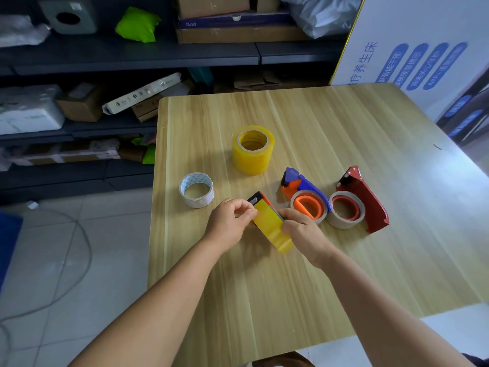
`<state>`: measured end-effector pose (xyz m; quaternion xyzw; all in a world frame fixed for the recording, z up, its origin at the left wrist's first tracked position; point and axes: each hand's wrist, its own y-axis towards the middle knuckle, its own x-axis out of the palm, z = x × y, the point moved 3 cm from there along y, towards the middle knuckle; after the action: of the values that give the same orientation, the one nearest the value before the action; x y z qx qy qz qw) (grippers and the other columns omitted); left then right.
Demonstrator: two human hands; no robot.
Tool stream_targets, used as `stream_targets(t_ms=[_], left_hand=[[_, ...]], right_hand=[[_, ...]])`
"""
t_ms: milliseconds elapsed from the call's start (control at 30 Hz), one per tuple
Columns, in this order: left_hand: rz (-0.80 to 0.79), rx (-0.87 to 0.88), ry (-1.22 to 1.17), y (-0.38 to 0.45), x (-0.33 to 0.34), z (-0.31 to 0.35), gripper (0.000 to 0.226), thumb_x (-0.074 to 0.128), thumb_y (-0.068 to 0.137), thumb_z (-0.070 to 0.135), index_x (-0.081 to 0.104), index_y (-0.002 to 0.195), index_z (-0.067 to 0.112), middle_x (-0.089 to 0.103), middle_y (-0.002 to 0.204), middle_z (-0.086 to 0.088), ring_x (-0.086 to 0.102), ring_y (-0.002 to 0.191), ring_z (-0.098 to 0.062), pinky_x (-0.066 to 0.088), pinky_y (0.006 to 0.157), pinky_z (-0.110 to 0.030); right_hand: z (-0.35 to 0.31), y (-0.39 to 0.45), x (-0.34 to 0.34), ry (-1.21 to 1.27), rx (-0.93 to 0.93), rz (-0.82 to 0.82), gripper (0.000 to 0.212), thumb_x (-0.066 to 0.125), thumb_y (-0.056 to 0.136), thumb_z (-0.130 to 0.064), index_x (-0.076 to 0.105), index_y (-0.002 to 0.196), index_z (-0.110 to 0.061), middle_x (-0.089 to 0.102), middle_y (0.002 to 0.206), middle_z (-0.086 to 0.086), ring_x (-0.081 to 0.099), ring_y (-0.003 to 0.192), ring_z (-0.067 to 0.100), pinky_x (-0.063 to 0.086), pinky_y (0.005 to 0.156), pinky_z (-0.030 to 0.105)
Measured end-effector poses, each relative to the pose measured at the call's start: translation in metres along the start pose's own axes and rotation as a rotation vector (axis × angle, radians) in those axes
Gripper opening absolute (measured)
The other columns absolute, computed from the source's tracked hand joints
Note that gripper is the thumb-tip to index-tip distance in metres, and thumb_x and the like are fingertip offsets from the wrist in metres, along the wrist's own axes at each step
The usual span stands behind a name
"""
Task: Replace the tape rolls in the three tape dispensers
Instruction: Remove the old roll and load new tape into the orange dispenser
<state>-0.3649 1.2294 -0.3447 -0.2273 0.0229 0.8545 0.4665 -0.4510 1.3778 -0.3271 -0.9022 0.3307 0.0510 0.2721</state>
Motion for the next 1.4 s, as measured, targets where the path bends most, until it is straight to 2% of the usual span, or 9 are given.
stream_targets(t_ms=[100,200,367,533,667,867,1033,1167,1400], left_hand=[[-0.049,0.009,-0.013,0.001,0.002,0.002,0.005,0.068,0.085,0.028,0.067,0.083,0.024,0.064,0.104,-0.003,0.062,0.094,-0.015,0.049,0.084,-0.026],[-0.069,0.007,0.013,0.0,0.005,0.004,0.015,0.077,0.076,0.026,0.063,0.075,0.031,0.058,0.105,0.0,0.06,0.096,-0.013,0.049,0.087,-0.027],[-0.047,-0.003,0.072,0.005,0.007,0.008,0.018,0.077,0.076,0.028,0.063,0.064,0.03,0.055,0.095,0.009,0.058,0.088,-0.005,0.043,0.072,-0.015],[-0.127,0.075,0.223,0.006,0.012,0.012,0.017,0.067,0.086,0.031,0.06,0.071,0.025,0.047,0.092,0.015,0.051,0.083,0.002,0.038,0.07,-0.012],[-0.124,0.113,0.339,0.007,0.014,0.016,0.019,0.057,0.092,0.032,0.055,0.076,0.021,0.047,0.097,0.008,0.05,0.083,-0.007,0.044,0.075,-0.028],[-0.057,0.1,0.436,0.012,0.011,0.019,0.023,0.042,0.098,0.032,0.041,0.078,0.02,0.049,0.084,0.004,0.045,0.072,-0.017,0.031,0.06,-0.03],[-0.028,0.019,0.383,0.014,0.01,0.012,0.023,0.042,0.098,0.035,0.039,0.078,0.023,0.05,0.07,0.008,0.044,0.06,-0.009,0.03,0.05,-0.027],[-0.075,-0.05,0.128,0.013,0.012,0.008,0.009,0.052,0.094,0.03,0.056,0.089,0.025,0.061,0.086,0.008,0.055,0.077,-0.009,0.044,0.067,-0.025],[-0.218,-0.05,0.001,0.011,0.011,0.014,0.026,0.048,0.097,0.027,0.064,0.079,0.015,0.058,0.075,0.003,0.05,0.074,-0.012,0.041,0.073,-0.028]], right_hand=[[0.002,0.002,-0.003,0.032,0.018,0.014,0.042,0.042,0.062,-0.024,0.062,0.098,-0.018,0.054,0.085,0.001,0.048,0.077,0.013,0.038,0.065,0.027],[0.005,0.002,-0.004,0.031,0.029,-0.004,0.041,0.042,0.063,-0.024,0.062,0.099,-0.021,0.054,0.086,-0.001,0.049,0.079,0.012,0.037,0.066,0.026],[0.008,0.006,-0.006,0.003,0.014,-0.026,0.032,0.045,0.081,-0.012,0.06,0.108,-0.018,0.054,0.09,-0.002,0.05,0.082,0.011,0.037,0.067,0.025],[0.008,0.009,-0.007,-0.082,0.008,-0.052,0.028,0.053,0.085,-0.018,0.056,0.112,-0.02,0.058,0.097,0.0,0.054,0.085,0.011,0.043,0.068,0.024],[0.008,0.011,-0.004,-0.214,-0.006,-0.054,0.043,0.068,0.079,-0.034,0.05,0.118,-0.025,0.058,0.099,-0.005,0.058,0.087,0.009,0.046,0.065,0.02],[0.006,0.015,0.002,-0.363,-0.053,0.0,0.065,0.075,0.071,-0.047,0.045,0.124,-0.024,0.059,0.096,-0.007,0.061,0.082,0.008,0.05,0.063,0.021],[0.0,0.015,0.002,-0.476,-0.153,0.069,0.09,0.078,0.068,-0.046,0.027,0.14,-0.027,0.047,0.118,-0.007,0.054,0.095,0.01,0.044,0.069,0.019],[-0.005,0.018,0.001,-0.598,-0.2,0.115,0.071,0.073,0.07,-0.049,0.044,0.132,-0.03,0.049,0.112,-0.008,0.054,0.087,0.009,0.043,0.064,0.019],[-0.005,0.021,-0.003,-0.593,-0.214,0.127,0.063,0.07,0.074,-0.047,0.048,0.13,-0.028,0.05,0.11,-0.009,0.053,0.087,0.01,0.04,0.062,0.019]])
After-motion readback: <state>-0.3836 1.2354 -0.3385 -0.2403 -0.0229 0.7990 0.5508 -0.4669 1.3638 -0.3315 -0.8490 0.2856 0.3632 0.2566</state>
